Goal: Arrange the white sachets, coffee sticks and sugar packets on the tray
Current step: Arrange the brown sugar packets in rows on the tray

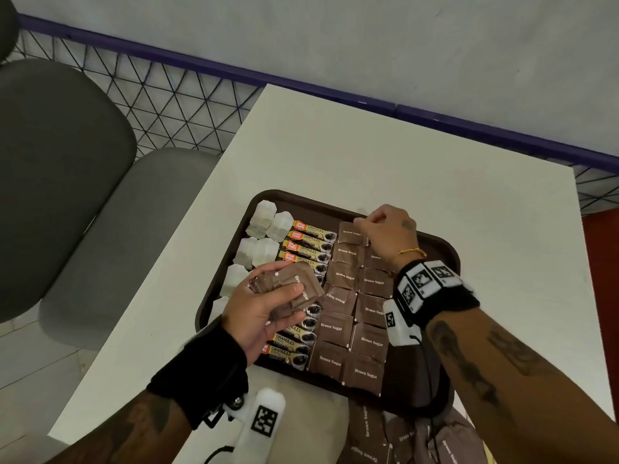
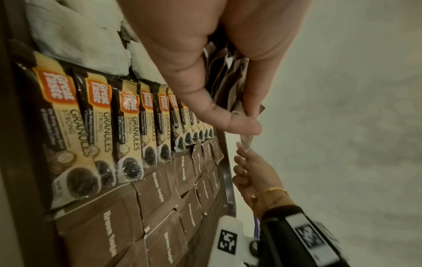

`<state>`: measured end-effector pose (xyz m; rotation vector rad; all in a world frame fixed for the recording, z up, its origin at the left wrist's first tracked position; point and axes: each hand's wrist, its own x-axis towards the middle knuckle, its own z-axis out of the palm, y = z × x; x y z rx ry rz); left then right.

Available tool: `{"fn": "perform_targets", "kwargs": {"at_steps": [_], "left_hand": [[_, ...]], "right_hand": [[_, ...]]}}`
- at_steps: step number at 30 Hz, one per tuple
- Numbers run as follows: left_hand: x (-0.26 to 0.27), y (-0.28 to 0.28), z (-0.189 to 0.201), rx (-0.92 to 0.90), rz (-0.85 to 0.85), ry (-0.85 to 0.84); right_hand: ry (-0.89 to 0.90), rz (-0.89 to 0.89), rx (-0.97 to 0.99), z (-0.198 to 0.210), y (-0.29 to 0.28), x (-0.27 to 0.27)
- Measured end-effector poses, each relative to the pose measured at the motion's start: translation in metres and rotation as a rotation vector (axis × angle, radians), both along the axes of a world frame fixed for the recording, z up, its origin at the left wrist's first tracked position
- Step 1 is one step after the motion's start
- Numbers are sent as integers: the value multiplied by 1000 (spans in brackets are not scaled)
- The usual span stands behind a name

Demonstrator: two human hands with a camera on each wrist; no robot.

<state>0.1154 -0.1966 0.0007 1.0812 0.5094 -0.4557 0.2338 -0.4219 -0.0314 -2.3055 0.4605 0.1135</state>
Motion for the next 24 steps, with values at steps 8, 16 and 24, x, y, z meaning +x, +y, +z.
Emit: {"fn": "perform_targets", "kwargs": {"at_steps": [8, 16, 24], "left_hand": [[1, -16, -2, 87, 6, -42], [0, -28, 4, 97, -25, -46], [7, -35, 6, 55, -66, -45]], "right_hand": [[327, 417, 658, 48, 19, -78], [269, 222, 773, 27, 22, -109], [121, -112, 859, 26, -9, -89]]}}
